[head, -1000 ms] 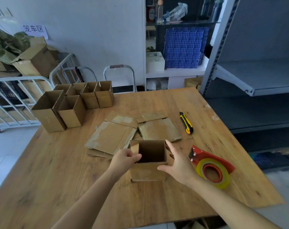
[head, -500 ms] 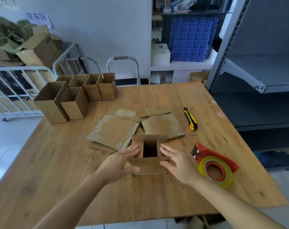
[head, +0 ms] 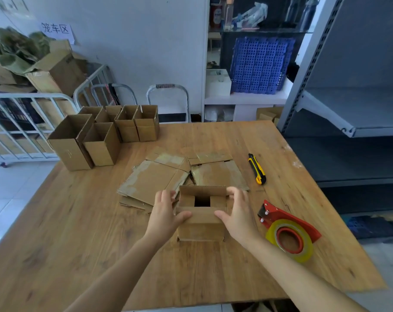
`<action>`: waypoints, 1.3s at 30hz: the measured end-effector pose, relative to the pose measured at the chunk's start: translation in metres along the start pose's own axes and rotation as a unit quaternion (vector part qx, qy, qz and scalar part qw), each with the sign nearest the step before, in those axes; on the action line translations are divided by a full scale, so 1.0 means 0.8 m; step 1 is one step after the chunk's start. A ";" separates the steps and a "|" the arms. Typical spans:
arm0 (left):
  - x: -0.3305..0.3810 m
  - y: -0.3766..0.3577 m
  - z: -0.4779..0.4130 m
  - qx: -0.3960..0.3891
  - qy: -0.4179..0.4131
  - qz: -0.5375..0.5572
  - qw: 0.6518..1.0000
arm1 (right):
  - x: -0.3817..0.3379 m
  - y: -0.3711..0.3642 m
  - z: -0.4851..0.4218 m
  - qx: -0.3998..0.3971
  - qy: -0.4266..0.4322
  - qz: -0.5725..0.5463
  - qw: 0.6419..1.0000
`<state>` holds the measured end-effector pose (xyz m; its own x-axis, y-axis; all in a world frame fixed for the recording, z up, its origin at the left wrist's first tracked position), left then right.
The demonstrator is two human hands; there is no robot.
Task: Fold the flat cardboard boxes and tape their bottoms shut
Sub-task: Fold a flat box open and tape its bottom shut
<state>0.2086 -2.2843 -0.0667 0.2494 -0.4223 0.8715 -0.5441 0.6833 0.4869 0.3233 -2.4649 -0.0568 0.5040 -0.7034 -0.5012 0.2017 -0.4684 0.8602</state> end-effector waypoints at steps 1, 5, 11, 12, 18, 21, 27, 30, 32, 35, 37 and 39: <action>0.003 0.002 -0.002 0.001 -0.013 -0.008 1.000 | -0.002 0.000 -0.001 -0.015 0.007 0.002 1.000; 0.019 -0.006 -0.006 -0.099 -0.128 -0.165 0.973 | -0.010 -0.001 -0.001 -0.058 0.092 0.079 0.991; 0.017 -0.015 0.010 -0.121 -0.206 -0.237 0.942 | -0.002 -0.005 0.009 -0.041 0.160 0.087 0.982; 0.014 -0.017 0.015 -0.112 -0.211 -0.233 0.943 | 0.001 -0.009 0.014 -0.044 0.177 0.087 0.979; 0.001 -0.032 0.019 -0.189 -0.162 -0.278 0.928 | 0.007 -0.021 0.026 -0.005 0.227 0.179 0.957; 0.000 -0.034 0.020 -0.189 -0.159 -0.308 0.919 | 0.006 -0.028 0.025 -0.001 0.206 0.188 0.960; 0.005 -0.038 0.024 -0.193 -0.127 -0.348 0.909 | 0.007 -0.034 0.031 0.021 0.190 0.180 0.965; 0.006 -0.036 0.021 -0.205 -0.129 -0.350 0.905 | 0.005 -0.030 0.028 0.007 0.179 0.172 0.969; 0.006 -0.036 0.022 -0.211 -0.121 -0.332 0.911 | 0.002 -0.028 0.028 -0.029 0.169 0.146 0.974; 0.007 -0.035 0.022 -0.223 -0.111 -0.338 0.908 | 0.005 -0.015 0.022 -0.079 0.165 0.109 0.977; 0.008 -0.035 0.021 -0.226 -0.109 -0.343 0.905 | 0.020 -0.002 0.016 -0.102 0.149 0.103 0.978; 0.010 -0.036 0.021 -0.226 -0.117 -0.350 0.901 | 0.050 0.009 0.007 -0.096 0.116 0.144 0.978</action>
<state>0.2128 -2.3174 -0.0745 0.2012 -0.9222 0.3301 0.0769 0.3509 0.9333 0.3404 -2.4994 -0.0716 0.7350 -0.6412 -0.2206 0.1672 -0.1438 0.9754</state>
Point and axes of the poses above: each hand's wrist, its own z-axis away from the middle knuckle, its own y-axis out of the back of the hand, x = y × z, the point moved 5 cm from there along -z, towards the middle knuckle, and after that the axes turned 15 degrees about z, right-handed, at the moved point
